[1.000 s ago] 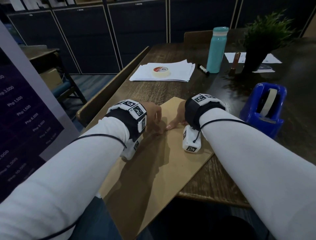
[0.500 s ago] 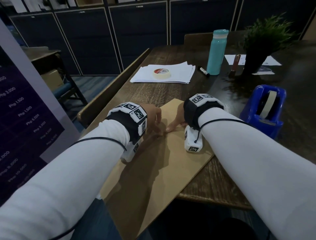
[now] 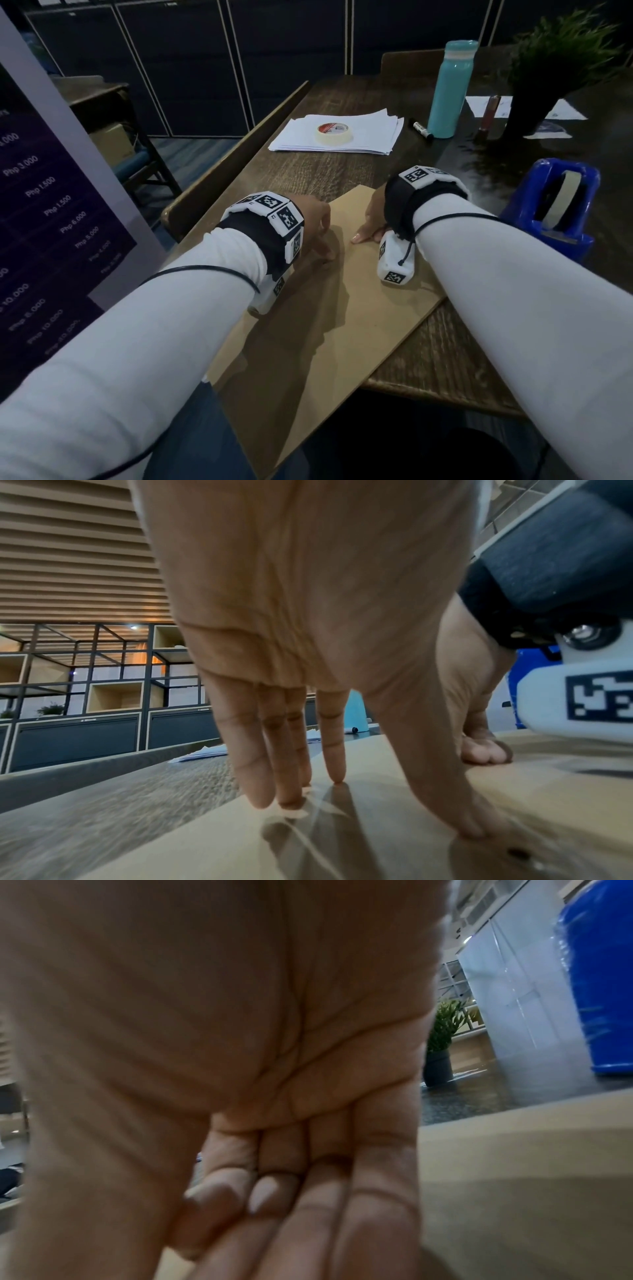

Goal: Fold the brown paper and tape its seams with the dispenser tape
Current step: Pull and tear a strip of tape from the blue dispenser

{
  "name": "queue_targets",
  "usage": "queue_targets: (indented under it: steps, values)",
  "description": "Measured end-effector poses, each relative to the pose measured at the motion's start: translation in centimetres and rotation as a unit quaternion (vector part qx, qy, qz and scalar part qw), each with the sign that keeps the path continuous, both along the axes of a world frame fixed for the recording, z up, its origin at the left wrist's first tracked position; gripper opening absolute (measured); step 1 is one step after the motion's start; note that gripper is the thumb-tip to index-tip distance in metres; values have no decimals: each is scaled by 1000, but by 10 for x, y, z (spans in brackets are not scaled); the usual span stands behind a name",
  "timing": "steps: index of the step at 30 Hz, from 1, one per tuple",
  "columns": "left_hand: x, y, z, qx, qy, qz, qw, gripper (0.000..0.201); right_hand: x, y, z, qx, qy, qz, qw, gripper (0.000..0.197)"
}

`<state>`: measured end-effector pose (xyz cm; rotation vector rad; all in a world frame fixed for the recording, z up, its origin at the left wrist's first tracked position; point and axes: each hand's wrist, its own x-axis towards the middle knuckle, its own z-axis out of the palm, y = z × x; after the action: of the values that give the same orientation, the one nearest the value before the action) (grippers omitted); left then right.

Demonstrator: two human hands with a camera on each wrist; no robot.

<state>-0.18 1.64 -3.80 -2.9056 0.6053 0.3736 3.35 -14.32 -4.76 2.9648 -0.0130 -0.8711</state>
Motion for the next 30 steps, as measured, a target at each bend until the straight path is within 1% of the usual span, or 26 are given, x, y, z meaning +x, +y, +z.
queue_targets:
  steps: [2,5,9,10,11,13,15,16,17,19,22,23,24,27,30]
  values:
    - [0,-1,1,5,1,2,1000,67,-2,-4,1,20,-4,-4,1000,55]
    - [0,0,1,7,-1,3,1000,67,-1,-5,2,33,-15,-13,999,65]
    - [1,0,1,8,3,4,1000,68,12,-1,-2,-27,-22,18,999,89]
    - [1,-1,0,7,5,3,1000,68,18,-1,-6,-28,-15,20,999,89]
    - [1,0,0,4,6,3,1000,67,18,0,-5,-31,-11,23,999,85]
    - [1,1,-1,-2,6,3,1000,66,1,2,2,-11,-7,7,1000,62]
    - [0,2,-1,-6,4,2,1000,65,-9,0,1,49,-8,-34,998,41]
    - [0,3,-1,-8,4,2,1000,64,-14,-1,1,90,0,-54,995,37]
    - [0,3,-1,-9,5,3,1000,64,-18,-1,1,108,5,-70,992,38]
    - [-1,3,0,-12,5,3,1000,63,-28,0,1,144,-2,-87,986,41]
    - [-3,-1,2,-6,9,1,1000,61,-52,1,9,227,-1,-103,968,38]
    - [-3,-2,3,-3,11,0,1000,60,-59,0,14,243,-12,-121,962,38]
    - [-3,-3,4,0,13,-1,1000,58,-67,-2,18,250,-41,-133,958,40]
    - [-6,-3,6,10,11,0,1000,52,-98,-16,41,199,-157,-59,966,41]
    - [-13,-7,9,-7,-5,6,1000,48,-128,-34,64,181,-257,-43,948,42]
